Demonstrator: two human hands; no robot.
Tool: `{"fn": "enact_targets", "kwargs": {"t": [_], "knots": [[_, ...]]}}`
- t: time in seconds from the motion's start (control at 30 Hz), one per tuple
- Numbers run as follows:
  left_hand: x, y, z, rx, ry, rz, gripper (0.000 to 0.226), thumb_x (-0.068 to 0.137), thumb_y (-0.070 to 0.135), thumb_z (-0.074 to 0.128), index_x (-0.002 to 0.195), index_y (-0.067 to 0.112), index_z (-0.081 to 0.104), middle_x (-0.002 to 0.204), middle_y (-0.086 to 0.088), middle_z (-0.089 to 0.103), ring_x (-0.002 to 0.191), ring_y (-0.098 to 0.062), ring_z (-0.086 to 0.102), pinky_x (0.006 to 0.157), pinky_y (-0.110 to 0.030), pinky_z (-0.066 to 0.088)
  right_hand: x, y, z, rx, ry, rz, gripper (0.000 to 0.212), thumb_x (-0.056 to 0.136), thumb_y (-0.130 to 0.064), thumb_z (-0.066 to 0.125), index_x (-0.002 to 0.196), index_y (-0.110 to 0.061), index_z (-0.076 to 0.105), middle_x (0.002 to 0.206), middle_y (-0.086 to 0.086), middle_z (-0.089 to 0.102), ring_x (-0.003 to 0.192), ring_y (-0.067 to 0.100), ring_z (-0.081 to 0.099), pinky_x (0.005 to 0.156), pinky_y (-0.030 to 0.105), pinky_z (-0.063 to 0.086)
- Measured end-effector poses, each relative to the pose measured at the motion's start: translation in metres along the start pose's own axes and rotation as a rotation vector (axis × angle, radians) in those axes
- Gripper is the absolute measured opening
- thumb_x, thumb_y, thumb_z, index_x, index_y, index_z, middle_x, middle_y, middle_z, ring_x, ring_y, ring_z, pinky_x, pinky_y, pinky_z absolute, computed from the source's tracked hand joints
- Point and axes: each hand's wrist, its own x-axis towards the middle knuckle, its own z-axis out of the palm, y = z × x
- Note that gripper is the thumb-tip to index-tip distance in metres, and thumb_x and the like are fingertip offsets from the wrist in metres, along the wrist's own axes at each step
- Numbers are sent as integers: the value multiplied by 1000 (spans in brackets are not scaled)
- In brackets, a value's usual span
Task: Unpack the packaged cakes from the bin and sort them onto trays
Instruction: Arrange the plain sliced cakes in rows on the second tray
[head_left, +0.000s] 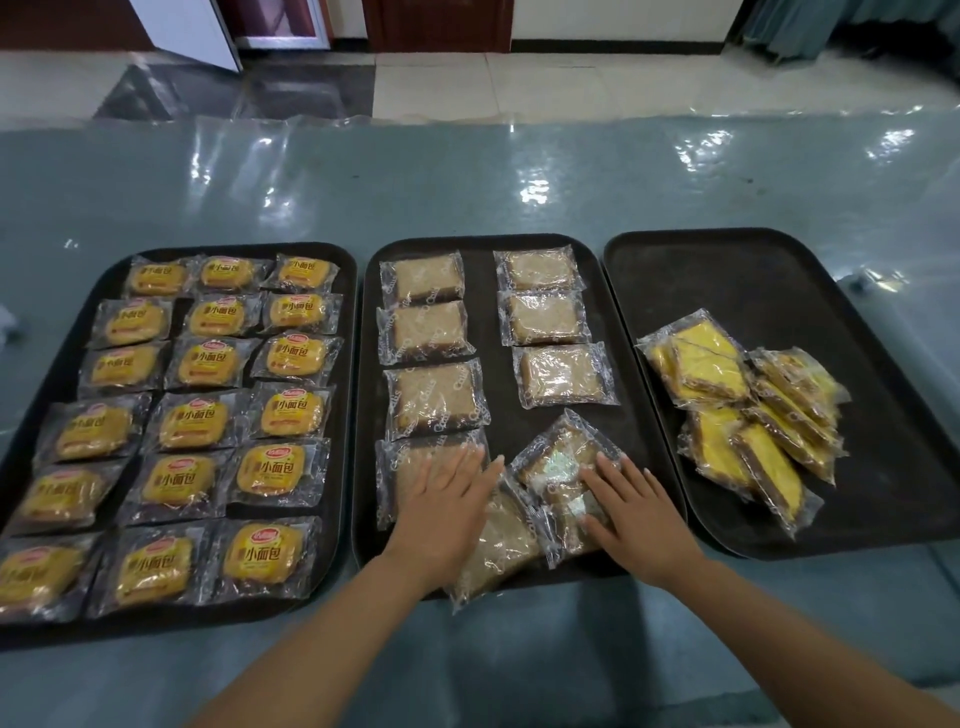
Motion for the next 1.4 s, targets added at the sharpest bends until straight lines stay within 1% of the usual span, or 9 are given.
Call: {"fn": "enact_targets", "kwargs": {"t": [0.1, 0.2, 0.27, 0.57, 0.8, 0.93, 1.03, 1.23, 1.4], "knots": [[-13, 6, 20, 26, -99, 9, 64, 96, 57, 7, 150, 24, -6, 155, 2, -12, 144, -20, -13, 113, -45, -17, -2, -1, -2, 13, -42, -17, 113, 51, -89, -27, 147, -32, -15, 152, -6, -24, 143, 21, -22, 114, 36, -11], [-25, -4, 33, 81, -218, 55, 74, 94, 66, 13, 147, 17, 30, 153, -6, 30, 141, -25, 26, 108, -53, 17, -3, -1, -2, 4, -75, -25, 115, 46, -94, -20, 141, -31, -26, 152, -3, -29, 140, 22, -28, 114, 39, -11], [-27, -13, 36, 108, -227, 109, 74, 94, 67, 18, 145, 17, 35, 151, -7, 34, 140, -25, 29, 102, -53, 23, -3, 0, -2, -4, -84, -28, 113, 48, -95, -12, 140, -31, -28, 153, -3, -29, 139, 22, -29, 114, 40, -11], [-31, -50, 24, 241, -179, 231, 74, 92, 71, 25, 143, 20, 41, 148, -9, 38, 138, -28, 34, 104, -53, 21, -2, -1, 3, -4, -55, -18, 106, 64, -89, 18, 140, -30, -28, 150, -3, -31, 139, 22, -28, 111, 38, -14], [1, -25, 12, 162, -168, 207, 72, 96, 63, 17, 143, 11, 35, 149, -10, 36, 140, -27, 29, 110, -47, 12, -2, 10, -1, 26, -22, 0, 123, 47, -95, -6, 151, -31, -10, 156, -2, -19, 138, 21, -26, 113, 39, -11], [38, 1, 4, 127, -157, 138, 72, 86, 62, -8, 144, 18, -10, 153, -1, -13, 144, -19, -12, 114, -40, -18, -6, 20, -4, 36, -39, 16, 117, 51, -95, 0, 148, -32, -18, 153, -4, -26, 141, 21, -27, 114, 40, -12], [62, 12, 1, 118, -266, 127, 70, 93, 57, 0, 150, 17, -9, 154, 3, -12, 144, -16, -14, 118, -43, -9, -6, 23, 0, 68, -38, 13, 109, 61, -90, 17, 146, -33, -19, 154, -6, -24, 141, 20, -27, 118, 44, -7], [80, 35, 7, 25, -235, 173, 62, 101, 40, 32, 152, 16, 6, 157, -4, 19, 143, -20, 17, 119, -39, 8, -8, 26, 11, 83, -13, 9, 102, 67, -83, 24, 144, -35, -21, 155, -6, -25, 142, 22, -27, 117, 41, -9], [82, 37, 3, -233, -110, 178, 64, 94, 25, 55, 149, 25, 24, 127, 4, 41, 112, -14, 41, 93, -25, 39, -5, 28, 17, 115, 45, -5, 102, 73, -82, 36, 149, -34, -11, 155, -7, -19, 143, 23, -23, 116, 41, -8]]}}
